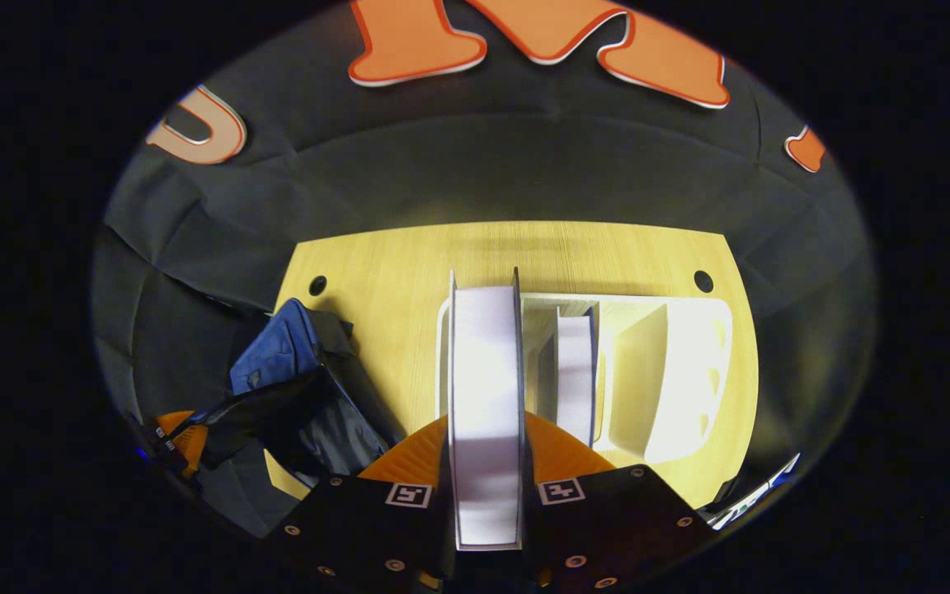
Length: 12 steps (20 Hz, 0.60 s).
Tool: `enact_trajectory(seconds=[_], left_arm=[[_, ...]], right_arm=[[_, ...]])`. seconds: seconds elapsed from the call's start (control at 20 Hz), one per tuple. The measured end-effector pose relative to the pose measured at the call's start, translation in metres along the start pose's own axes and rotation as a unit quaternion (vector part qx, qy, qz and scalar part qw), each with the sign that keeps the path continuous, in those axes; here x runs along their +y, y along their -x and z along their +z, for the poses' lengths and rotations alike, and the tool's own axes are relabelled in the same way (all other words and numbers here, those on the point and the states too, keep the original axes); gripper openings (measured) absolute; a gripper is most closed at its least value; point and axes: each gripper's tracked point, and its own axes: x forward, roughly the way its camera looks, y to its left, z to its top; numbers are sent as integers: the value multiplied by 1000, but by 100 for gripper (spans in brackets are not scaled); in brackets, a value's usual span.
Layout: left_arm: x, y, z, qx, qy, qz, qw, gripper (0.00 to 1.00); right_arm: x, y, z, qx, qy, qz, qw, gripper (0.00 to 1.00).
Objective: Open the schoolbag, grab two books from the bookshelf and put them into the schoolbag.
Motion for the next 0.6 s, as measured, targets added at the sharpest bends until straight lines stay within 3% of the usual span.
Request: enact_trajectory(seconds=[0.4,0.6], left_arm=[[-2,7,13,-4,14,-4,1000,1],[-9,4,17,4,21,-7,1000,1]], right_arm=[[14,93,6,-100,-27,90,991,32],[27,103,-6,-121,-54,143,981,32]])
